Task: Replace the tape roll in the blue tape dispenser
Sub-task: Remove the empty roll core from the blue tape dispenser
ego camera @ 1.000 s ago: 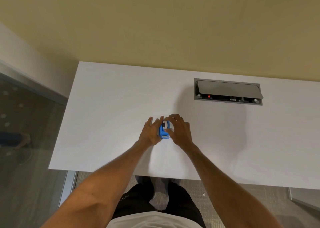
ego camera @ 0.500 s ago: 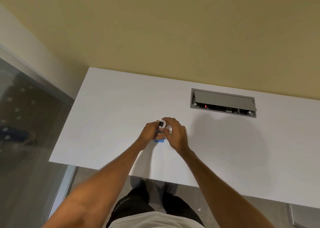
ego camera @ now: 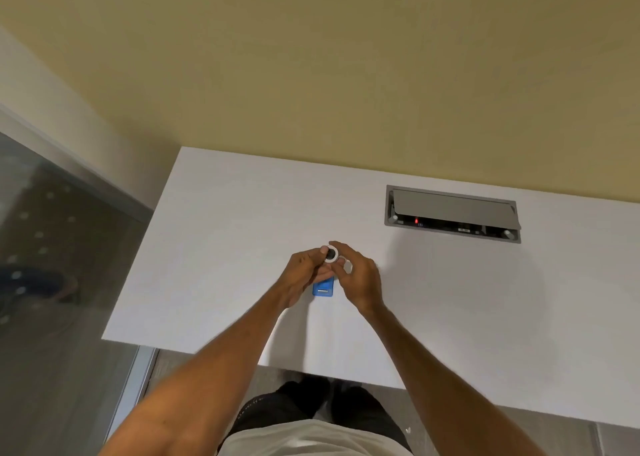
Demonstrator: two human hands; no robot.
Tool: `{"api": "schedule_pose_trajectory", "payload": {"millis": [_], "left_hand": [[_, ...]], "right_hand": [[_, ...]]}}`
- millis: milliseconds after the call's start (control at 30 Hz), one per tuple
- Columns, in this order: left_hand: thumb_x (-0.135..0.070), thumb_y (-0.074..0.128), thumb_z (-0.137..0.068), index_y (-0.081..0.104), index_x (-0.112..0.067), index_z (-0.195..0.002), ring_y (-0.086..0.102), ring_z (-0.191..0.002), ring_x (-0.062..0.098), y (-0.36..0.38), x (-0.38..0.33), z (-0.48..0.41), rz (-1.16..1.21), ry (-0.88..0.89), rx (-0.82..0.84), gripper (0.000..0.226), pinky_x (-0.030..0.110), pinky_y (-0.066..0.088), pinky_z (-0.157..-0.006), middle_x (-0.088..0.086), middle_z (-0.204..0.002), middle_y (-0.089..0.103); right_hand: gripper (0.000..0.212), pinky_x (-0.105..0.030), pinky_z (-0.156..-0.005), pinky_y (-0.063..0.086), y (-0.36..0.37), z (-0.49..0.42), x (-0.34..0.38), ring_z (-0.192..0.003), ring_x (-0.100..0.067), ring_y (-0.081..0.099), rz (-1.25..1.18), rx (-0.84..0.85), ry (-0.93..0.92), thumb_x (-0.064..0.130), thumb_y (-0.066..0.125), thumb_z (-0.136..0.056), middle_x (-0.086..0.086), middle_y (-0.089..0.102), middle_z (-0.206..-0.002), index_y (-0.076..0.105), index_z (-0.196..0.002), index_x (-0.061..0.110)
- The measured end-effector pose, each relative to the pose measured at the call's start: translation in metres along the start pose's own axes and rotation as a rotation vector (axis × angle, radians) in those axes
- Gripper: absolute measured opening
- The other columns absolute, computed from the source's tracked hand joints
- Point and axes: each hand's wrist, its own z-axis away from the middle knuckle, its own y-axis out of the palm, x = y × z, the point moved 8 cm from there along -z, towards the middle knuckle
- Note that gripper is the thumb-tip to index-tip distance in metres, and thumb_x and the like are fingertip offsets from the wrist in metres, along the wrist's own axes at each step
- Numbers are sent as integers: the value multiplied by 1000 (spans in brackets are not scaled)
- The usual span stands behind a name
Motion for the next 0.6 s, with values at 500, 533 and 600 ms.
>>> {"api": "schedule_pose_trajectory", "payload": {"millis": [500,533,600], "left_hand": [[-45,39,-112,72,-4,-122,75,-113,36,-6,-8,-31,-187,-127,-70,54,43,60,-106,21,-118,78],[-45,41,-110,72,-9,-116,75,-109,32,-4,-12,-32,-221,-108,-61,48,39,61,-102,17,-113,78],[-40,51,-106,65,-11,-109,73,-106,29,-1,-19,-34,-288,-52,-70,33,36,60,-98,12,-112,74]], "right_hand": [[30,-35,-96,58,21,-21,-9,-112,-16,69,99,69,96,32,63,-101,4,74,-125,66,-130,24],[30,-36,-97,59,23,-21,-10,-111,-17,70,77,65,103,29,64,-101,3,74,-124,66,-130,22],[31,-35,-98,59,24,-23,-12,-111,-21,70,38,54,135,22,68,-98,-2,74,-124,67,-129,16]]}}
